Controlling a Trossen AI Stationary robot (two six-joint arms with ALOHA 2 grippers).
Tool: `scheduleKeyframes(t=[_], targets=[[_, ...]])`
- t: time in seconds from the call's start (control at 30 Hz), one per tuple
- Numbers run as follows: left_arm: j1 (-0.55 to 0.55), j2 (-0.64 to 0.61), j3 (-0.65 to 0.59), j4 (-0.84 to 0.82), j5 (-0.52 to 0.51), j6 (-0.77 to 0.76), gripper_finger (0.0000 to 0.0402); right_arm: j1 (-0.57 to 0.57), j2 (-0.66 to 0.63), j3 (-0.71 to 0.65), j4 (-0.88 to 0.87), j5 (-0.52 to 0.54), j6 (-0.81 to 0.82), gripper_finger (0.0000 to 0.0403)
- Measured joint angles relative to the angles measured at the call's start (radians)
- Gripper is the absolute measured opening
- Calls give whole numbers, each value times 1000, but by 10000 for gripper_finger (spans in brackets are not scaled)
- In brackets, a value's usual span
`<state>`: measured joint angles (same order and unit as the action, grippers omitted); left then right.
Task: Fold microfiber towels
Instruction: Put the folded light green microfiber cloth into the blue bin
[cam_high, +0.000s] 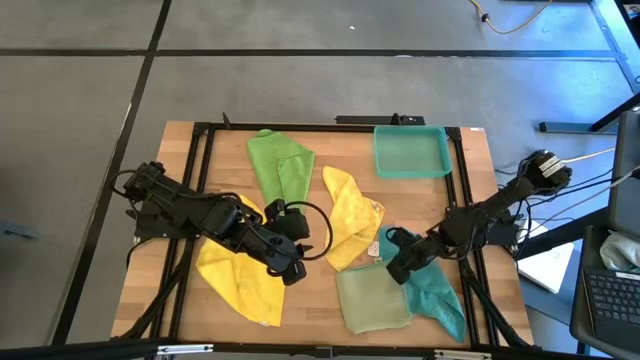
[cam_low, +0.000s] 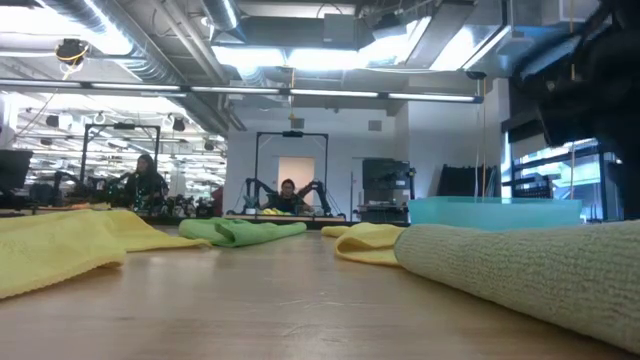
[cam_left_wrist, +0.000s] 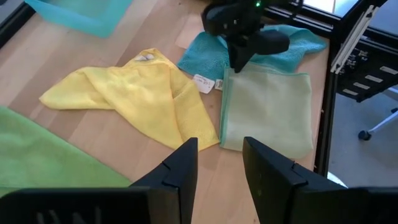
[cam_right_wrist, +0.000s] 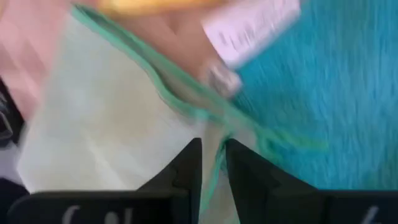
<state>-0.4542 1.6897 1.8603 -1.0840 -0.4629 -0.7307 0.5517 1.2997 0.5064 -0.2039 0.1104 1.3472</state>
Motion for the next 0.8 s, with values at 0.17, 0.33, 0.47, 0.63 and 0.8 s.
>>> scheduleKeyframes(t=[0.17,0.33,0.47,0.63,0.8], targets=[[5,10,0,3,-1,2,119,-25,-7,34,-1,70,-98,78],[19,19,0,10,1,2,119,-46,-7,72,-4,29,-180,78],[29,27,0,10,9,6,119,-49,-7,129,-4,-21,-232,78],[37,26,0,11,9,52,119,-23,-7,212,26,-61,-284,78],[37,26,0,11,34,60,119,-17,-7,233,134,-92,-377,79]])
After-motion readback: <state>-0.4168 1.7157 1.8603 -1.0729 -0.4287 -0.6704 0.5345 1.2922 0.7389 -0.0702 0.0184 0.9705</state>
